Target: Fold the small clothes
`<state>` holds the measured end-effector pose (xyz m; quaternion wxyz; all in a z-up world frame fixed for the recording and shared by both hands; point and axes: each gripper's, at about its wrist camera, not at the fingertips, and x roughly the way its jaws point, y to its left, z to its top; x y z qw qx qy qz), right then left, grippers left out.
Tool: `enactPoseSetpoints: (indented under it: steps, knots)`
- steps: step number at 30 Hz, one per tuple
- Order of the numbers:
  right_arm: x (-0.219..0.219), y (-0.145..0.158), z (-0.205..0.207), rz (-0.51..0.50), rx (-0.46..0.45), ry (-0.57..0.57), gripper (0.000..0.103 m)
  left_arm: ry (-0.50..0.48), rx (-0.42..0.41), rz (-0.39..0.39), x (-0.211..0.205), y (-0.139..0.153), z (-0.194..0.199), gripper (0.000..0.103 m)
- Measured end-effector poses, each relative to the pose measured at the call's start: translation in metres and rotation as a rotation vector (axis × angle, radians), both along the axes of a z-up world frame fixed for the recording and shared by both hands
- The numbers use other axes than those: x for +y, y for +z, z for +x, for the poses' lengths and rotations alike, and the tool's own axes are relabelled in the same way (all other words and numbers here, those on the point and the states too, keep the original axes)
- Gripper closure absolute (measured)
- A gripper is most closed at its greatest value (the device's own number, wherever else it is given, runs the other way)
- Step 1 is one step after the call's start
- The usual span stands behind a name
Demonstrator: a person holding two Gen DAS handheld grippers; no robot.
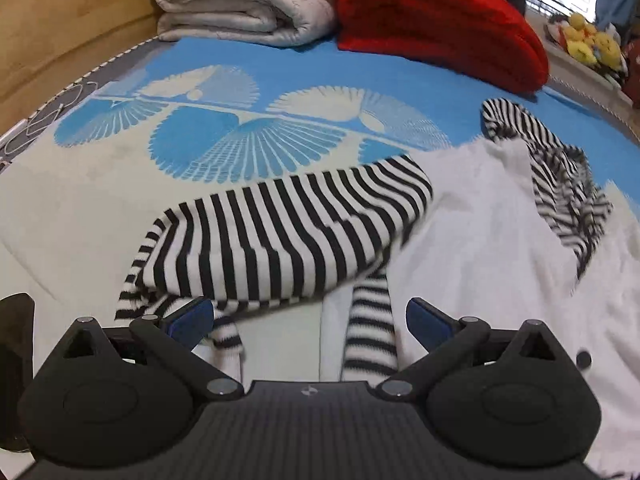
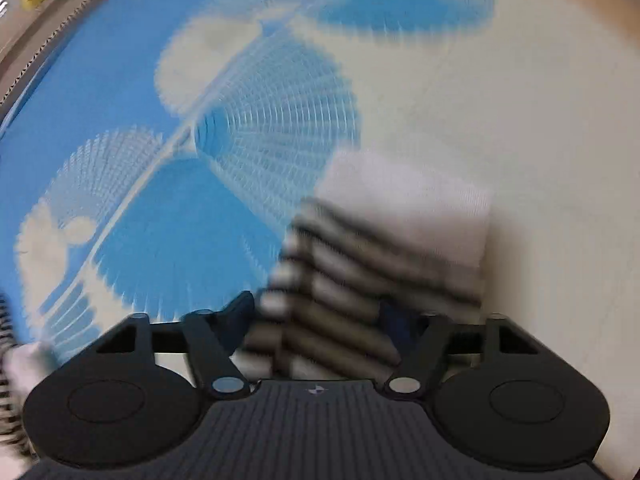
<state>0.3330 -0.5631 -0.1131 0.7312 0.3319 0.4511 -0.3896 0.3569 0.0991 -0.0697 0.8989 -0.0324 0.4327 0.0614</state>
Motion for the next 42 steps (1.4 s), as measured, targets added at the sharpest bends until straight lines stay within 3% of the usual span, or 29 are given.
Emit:
enactPoseSetpoints:
  steps: [1, 2, 4, 7, 10, 12, 14, 17, 18, 20, 22, 24, 26, 29, 33, 35, 36, 37, 38, 42]
  knots:
    - [0.003, 0.009, 0.006, -0.031, -0.024, 0.061, 0.099, 0.008, 0.003, -0.018, 0.002, 0.0, 0.002, 0.0]
    - [0.003, 0.023, 0.008, -0.033, -0.08, 0.083, 0.103, 0.012, 0.008, -0.035, 0.003, -0.001, 0.004, 0.0]
    - [-0.002, 0.068, -0.002, -0.042, -0.277, 0.084, 0.103, 0.018, 0.004, -0.046, 0.004, 0.0, 0.004, 0.0]
    - [-0.01, 0.139, -0.04, -0.189, -0.552, 0.128, 0.103, 0.029, -0.023, -0.035, 0.006, 0.005, 0.0, 0.0]
    - [-0.035, 0.162, -0.084, -0.271, -0.71, 0.13, 0.103, 0.043, -0.029, -0.036, 0.009, 0.005, 0.001, 0.0]
    - [-0.057, 0.144, -0.103, -0.342, -0.643, 0.075, 0.103, 0.047, -0.014, -0.027, 0.009, 0.003, 0.002, 0.0]
    - [-0.08, 0.105, -0.103, -0.426, -0.434, -0.014, 0.103, 0.046, 0.0, -0.016, 0.006, -0.001, 0.003, 0.0]
    - [-0.123, 0.027, -0.111, -0.342, -0.13, -0.19, 0.103, 0.029, 0.004, 0.013, 0.001, -0.003, 0.002, 0.0]
    - [-0.13, 0.011, -0.121, -0.28, -0.122, -0.245, 0.099, 0.026, 0.002, 0.021, -0.001, -0.004, 0.002, 0.0]
    - [-0.132, -0.009, -0.14, -0.128, -0.21, -0.313, 0.096, 0.02, 0.004, 0.02, -0.003, -0.005, 0.004, 0.0]
    - [-0.122, -0.012, -0.138, -0.044, -0.28, -0.207, 0.078, 0.014, 0.015, 0.013, -0.006, -0.008, 0.006, 0.0]
    - [-0.11, 0.001, -0.126, -0.062, -0.324, -0.076, 0.041, -0.002, 0.022, 0.022, -0.01, -0.01, 0.007, 0.0]
    - [-0.095, 0.015, -0.114, -0.106, -0.349, 0.042, 0.029, -0.021, 0.02, 0.038, -0.014, -0.011, 0.007, 0.0]
    - [-0.085, 0.022, -0.092, -0.175, -0.315, 0.123, 0.023, -0.03, 0.014, 0.049, -0.015, -0.011, 0.006, 0.0]
    - [-0.077, -0.005, -0.074, -0.244, -0.189, 0.142, 0.022, -0.016, 0.022, 0.054, -0.012, -0.013, 0.007, 0.0]
    - [-0.077, -0.026, -0.063, -0.227, -0.152, 0.196, 0.023, -0.014, 0.031, 0.06, -0.013, -0.015, 0.009, 0.0]
    - [-0.069, -0.028, -0.064, -0.279, -0.143, 0.234, 0.06, -0.015, 0.034, 0.062, -0.014, -0.015, 0.01, 0.0]
    - [-0.06, -0.029, -0.059, -0.353, -0.138, 0.295, 0.091, -0.019, 0.034, 0.064, -0.015, -0.016, 0.01, 0.0]
    - [-0.055, -0.026, -0.052, -0.373, -0.122, 0.351, 0.092, -0.023, 0.032, 0.065, -0.016, -0.016, 0.011, 0.0]
    - [-0.065, 0.009, -0.046, -0.505, -0.115, 0.175, 0.093, -0.027, 0.023, 0.079, -0.018, -0.016, 0.01, 0.0]
